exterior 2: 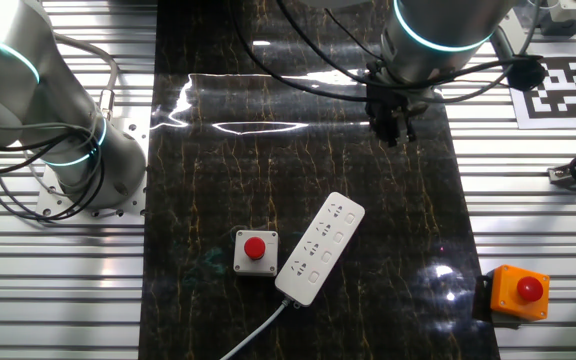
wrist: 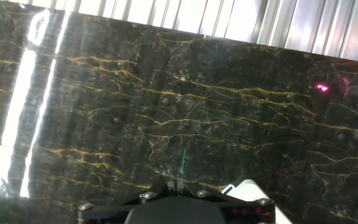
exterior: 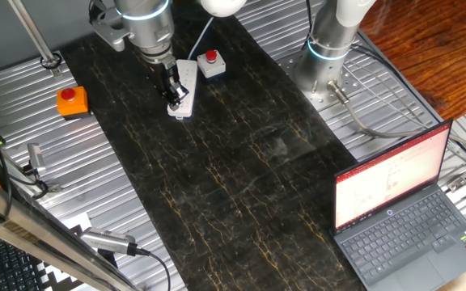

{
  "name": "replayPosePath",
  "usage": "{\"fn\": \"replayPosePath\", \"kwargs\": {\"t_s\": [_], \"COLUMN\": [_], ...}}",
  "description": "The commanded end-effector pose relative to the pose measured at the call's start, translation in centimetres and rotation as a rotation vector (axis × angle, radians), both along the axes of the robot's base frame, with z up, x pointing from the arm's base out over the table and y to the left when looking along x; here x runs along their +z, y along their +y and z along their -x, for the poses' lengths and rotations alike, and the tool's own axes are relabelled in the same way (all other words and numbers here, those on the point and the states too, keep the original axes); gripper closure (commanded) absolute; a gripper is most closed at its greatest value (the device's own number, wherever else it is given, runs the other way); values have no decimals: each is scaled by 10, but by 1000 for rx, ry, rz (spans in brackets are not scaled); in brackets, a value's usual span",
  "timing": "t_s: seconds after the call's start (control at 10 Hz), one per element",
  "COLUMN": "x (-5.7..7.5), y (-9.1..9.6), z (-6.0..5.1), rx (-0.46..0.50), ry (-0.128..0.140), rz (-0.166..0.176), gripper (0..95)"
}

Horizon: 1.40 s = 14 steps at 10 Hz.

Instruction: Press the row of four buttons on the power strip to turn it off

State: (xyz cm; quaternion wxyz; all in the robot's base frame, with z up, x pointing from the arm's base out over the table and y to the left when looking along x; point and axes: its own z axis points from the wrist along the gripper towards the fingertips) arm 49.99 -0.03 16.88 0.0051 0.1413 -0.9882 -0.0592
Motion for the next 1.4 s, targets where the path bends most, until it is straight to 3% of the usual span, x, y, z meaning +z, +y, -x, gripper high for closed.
{"fn": "replayPosePath", "kwargs": {"t_s": [0.1,1.2,1.4], "x": [0,-2,-2], "y": [0,-2,-9], "z": [0,0,1], "rx": [-1,7,21], "ry": [1,4,9], "rz": [2,6,20], "gripper": [950,950,950]}}
